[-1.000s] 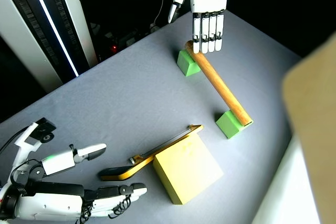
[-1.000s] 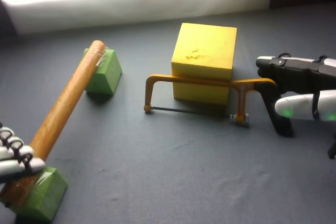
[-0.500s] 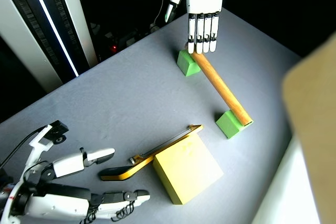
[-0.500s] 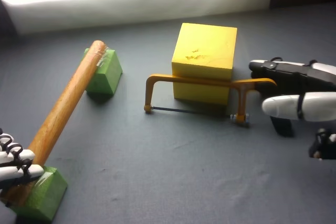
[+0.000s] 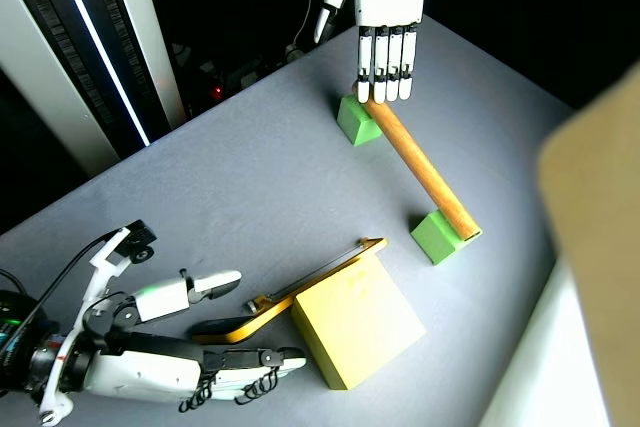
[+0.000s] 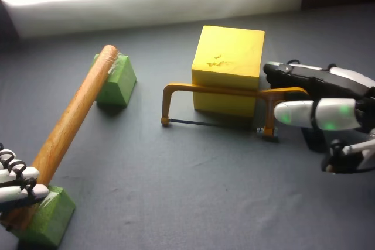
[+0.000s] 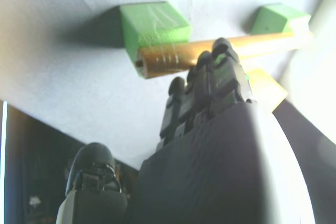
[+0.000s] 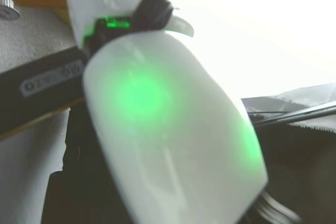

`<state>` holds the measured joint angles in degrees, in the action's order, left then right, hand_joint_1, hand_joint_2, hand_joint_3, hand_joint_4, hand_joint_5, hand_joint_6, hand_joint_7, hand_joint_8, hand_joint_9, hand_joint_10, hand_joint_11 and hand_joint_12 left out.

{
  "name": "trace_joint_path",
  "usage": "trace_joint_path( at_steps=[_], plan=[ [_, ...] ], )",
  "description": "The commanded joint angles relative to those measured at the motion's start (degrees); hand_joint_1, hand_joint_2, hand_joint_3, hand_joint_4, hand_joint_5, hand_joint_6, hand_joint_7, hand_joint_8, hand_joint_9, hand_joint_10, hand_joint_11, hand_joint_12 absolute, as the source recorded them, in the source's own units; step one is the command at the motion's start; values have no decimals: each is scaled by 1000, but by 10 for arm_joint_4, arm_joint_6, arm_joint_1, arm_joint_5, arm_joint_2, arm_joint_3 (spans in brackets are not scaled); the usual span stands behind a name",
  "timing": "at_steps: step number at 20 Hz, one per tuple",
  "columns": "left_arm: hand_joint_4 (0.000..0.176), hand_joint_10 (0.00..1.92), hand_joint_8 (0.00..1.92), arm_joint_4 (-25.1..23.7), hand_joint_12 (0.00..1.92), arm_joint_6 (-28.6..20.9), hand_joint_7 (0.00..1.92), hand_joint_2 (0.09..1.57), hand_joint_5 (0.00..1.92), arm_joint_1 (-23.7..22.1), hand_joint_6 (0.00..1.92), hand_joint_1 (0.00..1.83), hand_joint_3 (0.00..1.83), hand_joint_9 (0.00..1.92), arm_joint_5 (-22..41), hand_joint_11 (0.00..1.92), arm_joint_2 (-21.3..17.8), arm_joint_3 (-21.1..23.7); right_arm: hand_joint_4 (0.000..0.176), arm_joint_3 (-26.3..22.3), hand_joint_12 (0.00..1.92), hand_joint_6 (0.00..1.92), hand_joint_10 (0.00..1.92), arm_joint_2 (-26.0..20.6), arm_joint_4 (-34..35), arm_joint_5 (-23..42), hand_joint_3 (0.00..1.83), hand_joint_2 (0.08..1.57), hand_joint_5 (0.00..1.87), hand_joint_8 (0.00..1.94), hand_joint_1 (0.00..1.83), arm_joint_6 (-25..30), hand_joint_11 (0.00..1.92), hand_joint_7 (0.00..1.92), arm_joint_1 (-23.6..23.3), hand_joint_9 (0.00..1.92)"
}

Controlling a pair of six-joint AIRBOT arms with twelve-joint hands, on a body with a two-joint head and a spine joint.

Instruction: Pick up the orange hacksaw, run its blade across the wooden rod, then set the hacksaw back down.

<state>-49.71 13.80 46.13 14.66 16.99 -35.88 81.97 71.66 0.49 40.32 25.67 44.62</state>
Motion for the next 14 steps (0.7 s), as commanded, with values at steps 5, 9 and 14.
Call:
trace_joint_path(
  at_steps=[5, 9, 14],
  plan=[
    [0, 0, 1, 5, 0, 0, 4, 1191, 9, -3, 2, 0, 0, 0, 14, 0, 1, 4, 0, -3, 770, 4, 2, 2, 15, 56, 0, 1092, 198, 4, 991, -4, 0, 192, -9, 190],
    [0, 0, 7, 5, 0, 0, 19, 1197, 22, -3, 6, 0, 2, 0, 14, 1, 1, 4, 0, -3, 759, 1, 1, 4, 22, 49, 4, 1102, 180, 0, 969, -12, 0, 175, -13, 182],
    [0, 0, 2, 5, 6, 0, 13, 1198, 35, -3, 8, 0, 2, 0, 14, 12, 1, 4, 0, -3, 1181, 32, 49, 10, 49, 47, 2, 1123, 529, 22, 1121, -41, 187, 552, -17, 541]
  ],
)
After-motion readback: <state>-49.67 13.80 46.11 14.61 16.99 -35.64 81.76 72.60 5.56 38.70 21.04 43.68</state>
